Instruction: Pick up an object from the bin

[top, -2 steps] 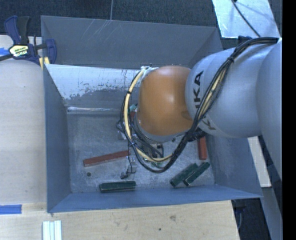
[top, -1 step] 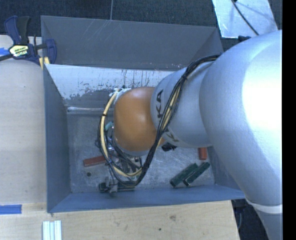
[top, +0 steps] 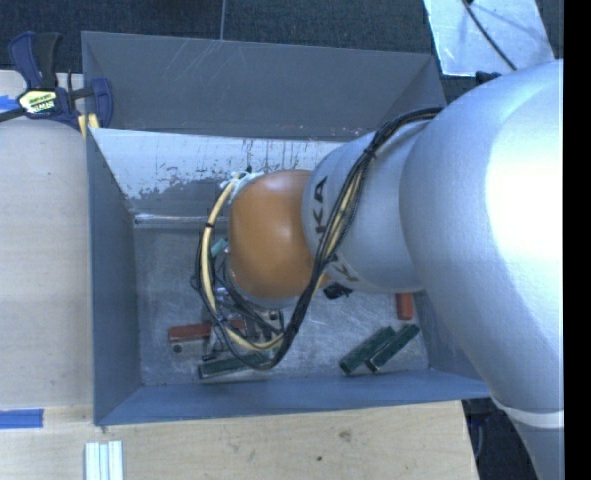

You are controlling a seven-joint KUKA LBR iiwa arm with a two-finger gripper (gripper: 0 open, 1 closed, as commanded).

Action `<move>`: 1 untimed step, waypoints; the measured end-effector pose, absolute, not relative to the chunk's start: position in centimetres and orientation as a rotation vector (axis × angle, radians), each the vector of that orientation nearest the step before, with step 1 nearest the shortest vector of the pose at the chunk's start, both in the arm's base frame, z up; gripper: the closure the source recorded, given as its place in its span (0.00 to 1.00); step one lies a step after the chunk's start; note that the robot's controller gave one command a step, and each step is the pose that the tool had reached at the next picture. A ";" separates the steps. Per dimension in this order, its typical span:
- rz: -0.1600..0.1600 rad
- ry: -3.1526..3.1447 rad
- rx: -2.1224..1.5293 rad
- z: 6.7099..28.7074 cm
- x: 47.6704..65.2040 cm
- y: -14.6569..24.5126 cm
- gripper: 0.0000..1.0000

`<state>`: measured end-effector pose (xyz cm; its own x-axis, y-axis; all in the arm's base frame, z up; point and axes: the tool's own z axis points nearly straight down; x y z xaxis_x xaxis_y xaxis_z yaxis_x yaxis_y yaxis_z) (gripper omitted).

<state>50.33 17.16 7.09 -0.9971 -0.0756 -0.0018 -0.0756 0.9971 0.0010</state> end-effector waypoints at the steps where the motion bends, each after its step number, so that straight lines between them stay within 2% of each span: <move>1: 0.004 3.130 -0.026 27.9 53.8 15.9 1.00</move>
Offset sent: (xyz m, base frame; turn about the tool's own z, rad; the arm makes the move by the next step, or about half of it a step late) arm 0.0319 -0.0126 0.2025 0.0597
